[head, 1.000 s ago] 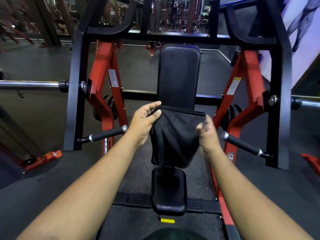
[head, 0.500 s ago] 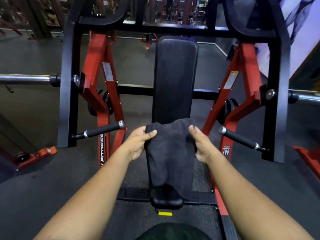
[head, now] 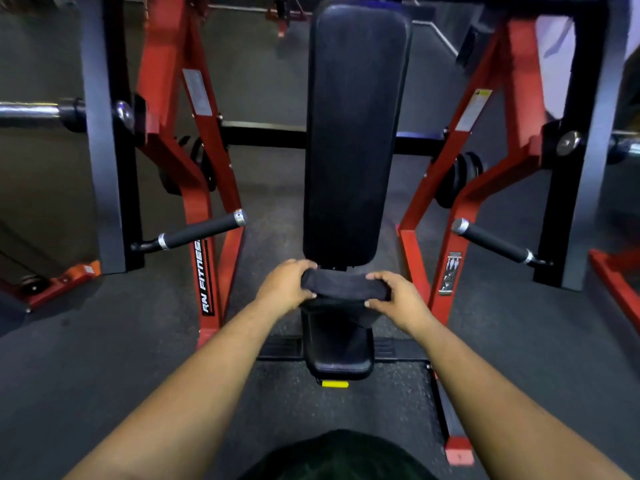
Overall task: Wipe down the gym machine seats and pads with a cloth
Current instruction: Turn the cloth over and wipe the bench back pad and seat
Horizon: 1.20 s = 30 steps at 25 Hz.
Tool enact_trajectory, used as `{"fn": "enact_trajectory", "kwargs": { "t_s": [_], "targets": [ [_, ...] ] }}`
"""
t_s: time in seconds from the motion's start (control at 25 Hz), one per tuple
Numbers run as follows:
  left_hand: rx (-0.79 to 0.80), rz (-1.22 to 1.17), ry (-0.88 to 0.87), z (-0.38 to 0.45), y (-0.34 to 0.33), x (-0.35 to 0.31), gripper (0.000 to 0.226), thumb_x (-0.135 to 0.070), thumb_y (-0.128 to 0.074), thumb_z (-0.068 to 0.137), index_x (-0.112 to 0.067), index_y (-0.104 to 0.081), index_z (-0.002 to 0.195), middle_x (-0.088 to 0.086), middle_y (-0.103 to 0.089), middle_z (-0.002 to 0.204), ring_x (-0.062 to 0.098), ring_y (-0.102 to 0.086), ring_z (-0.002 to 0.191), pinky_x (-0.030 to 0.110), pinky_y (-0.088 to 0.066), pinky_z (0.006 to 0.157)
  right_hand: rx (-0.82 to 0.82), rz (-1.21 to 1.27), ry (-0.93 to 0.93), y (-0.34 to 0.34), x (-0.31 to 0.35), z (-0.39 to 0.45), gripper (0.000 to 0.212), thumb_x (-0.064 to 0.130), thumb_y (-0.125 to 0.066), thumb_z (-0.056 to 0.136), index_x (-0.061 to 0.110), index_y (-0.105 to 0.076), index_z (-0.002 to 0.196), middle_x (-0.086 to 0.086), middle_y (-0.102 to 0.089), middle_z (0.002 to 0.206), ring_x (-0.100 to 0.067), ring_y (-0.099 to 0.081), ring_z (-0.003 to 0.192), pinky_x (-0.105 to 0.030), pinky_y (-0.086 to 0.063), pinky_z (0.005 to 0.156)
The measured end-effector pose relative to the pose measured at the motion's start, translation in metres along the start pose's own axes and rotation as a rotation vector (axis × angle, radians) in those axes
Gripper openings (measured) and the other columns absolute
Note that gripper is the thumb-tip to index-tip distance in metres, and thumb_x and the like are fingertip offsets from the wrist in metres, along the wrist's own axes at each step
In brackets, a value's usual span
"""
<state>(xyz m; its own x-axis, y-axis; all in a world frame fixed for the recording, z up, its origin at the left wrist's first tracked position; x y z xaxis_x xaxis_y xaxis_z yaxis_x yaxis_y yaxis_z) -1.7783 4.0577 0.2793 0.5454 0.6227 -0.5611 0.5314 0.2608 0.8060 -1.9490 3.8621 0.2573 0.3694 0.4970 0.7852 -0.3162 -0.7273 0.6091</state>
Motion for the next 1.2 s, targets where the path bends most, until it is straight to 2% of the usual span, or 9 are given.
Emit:
{"fn": "enact_trajectory", "kwargs": {
  "t_s": [0.08, 0.16, 0.44, 0.68, 0.76, 0.88, 0.96, 1.08, 1.2],
  "targets": [
    [-0.038, 0.201, -0.021, 0.004, -0.018, 0.008, 0.040, -0.040, -0.075, 0.085, -0.027, -0.067, 0.123, 0.006, -0.055, 0.121, 0.031, -0.053, 0.120, 0.043, -0.048, 0.095, -0.020, -0.210, 0.024, -0.007, -0.016, -0.002, 0.031, 0.019, -0.086, 0.075, 0.027, -0.072, 0.102, 0.001, -0.069, 0.099, -0.020, -0.066, 0.098, -0.031, -0.049, 0.085],
    [0.025, 0.304, 0.003, 0.009, -0.041, 0.016, 0.036, -0.048, -0.068, 0.089, -0.028, -0.069, 0.119, 0.001, -0.050, 0.130, 0.028, -0.048, 0.125, 0.046, -0.045, 0.097, -0.041, -0.216, 0.039, -0.010, -0.031, -0.005, 0.020, 0.022, -0.085, 0.075, 0.027, -0.072, 0.088, 0.000, -0.061, 0.087, -0.019, -0.062, 0.087, -0.030, -0.046, 0.078],
    [0.173, 0.132, 0.126, 0.076, -0.126, 0.033, 0.035, -0.040, -0.064, 0.095, -0.025, -0.061, 0.126, 0.010, -0.070, 0.117, 0.034, -0.065, 0.108, 0.041, -0.053, 0.088, 0.003, -0.087, -0.111, -0.007, -0.114, 0.036, 0.026, 0.026, -0.080, 0.079, 0.027, -0.056, 0.072, 0.008, -0.062, 0.067, -0.014, -0.060, 0.065, -0.040, -0.049, 0.063],
    [0.086, -0.082, 0.307, 0.118, -0.218, 0.077, 0.054, -0.030, -0.058, 0.100, -0.016, -0.044, 0.149, 0.014, -0.047, 0.151, 0.036, -0.052, 0.131, 0.042, -0.045, 0.107, -0.072, -0.266, 0.032, -0.052, -0.167, 0.051, 0.023, 0.025, -0.079, 0.074, 0.020, -0.069, 0.094, -0.002, -0.070, 0.090, -0.025, -0.067, 0.080, -0.035, -0.053, 0.063],
    [0.088, -0.136, 0.393, 0.112, -0.259, 0.104, 0.054, -0.033, -0.056, 0.101, -0.014, -0.043, 0.150, 0.014, -0.041, 0.155, 0.034, -0.044, 0.138, 0.040, -0.039, 0.111, 0.070, -0.385, -0.046, -0.101, -0.198, 0.040, 0.026, 0.031, -0.078, 0.078, 0.021, -0.070, 0.101, -0.003, -0.070, 0.097, -0.028, -0.069, 0.084, -0.037, -0.055, 0.064],
    [0.104, -0.139, 0.490, 0.091, -0.318, 0.144, 0.058, -0.037, -0.053, 0.102, -0.015, -0.038, 0.153, 0.014, -0.029, 0.162, 0.035, -0.033, 0.146, 0.044, -0.035, 0.116, 0.353, -0.468, -0.086, -0.170, -0.232, 0.025, 0.041, 0.060, -0.053, 0.093, 0.026, -0.073, 0.107, 0.000, -0.067, 0.109, -0.028, -0.063, 0.104, -0.040, -0.050, 0.083],
    [0.088, -0.111, 0.498, 0.085, -0.341, 0.159, 0.061, -0.040, -0.050, 0.102, -0.015, -0.033, 0.155, 0.012, -0.022, 0.165, 0.033, -0.023, 0.151, 0.047, -0.031, 0.119, 0.209, -0.441, -0.142, -0.181, -0.249, 0.036, 0.053, 0.067, -0.041, 0.094, 0.027, -0.074, 0.102, 0.000, -0.063, 0.114, -0.031, -0.057, 0.112, -0.045, -0.045, 0.091],
    [0.039, -0.071, 0.499, 0.089, -0.357, 0.160, 0.064, -0.046, -0.042, 0.104, -0.017, -0.025, 0.158, 0.010, -0.012, 0.168, 0.028, -0.009, 0.155, 0.050, -0.021, 0.123, 0.215, -0.477, -0.354, -0.196, -0.272, 0.055, 0.068, 0.077, -0.040, 0.088, 0.050, -0.031, 0.150, -0.002, -0.015, 0.163, -0.033, -0.008, 0.152, -0.062, -0.022, 0.114],
    [0.026, -0.006, 0.524, 0.092, -0.368, 0.160, 0.065, -0.051, -0.033, 0.104, -0.022, -0.018, 0.160, 0.005, -0.004, 0.170, 0.023, -0.001, 0.156, 0.048, -0.011, 0.126, 0.284, -0.424, -0.446, -0.216, -0.278, 0.047, 0.081, 0.079, -0.040, 0.086, 0.055, -0.002, 0.154, 0.010, 0.016, 0.167, -0.030, 0.015, 0.154, -0.068, -0.032, 0.111]
  ]
}}
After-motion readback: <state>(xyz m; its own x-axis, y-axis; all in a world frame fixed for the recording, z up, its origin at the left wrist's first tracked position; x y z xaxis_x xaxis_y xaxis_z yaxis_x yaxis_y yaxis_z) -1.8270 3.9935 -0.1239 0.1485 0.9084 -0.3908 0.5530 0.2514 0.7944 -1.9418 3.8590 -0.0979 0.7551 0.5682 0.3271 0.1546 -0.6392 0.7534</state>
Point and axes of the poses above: each hand's wrist, its own z-axis towards the middle knuckle, its own y-axis out of the back of the hand, x = y × z, the point moved 4 cm from there along z, towards the middle knuckle
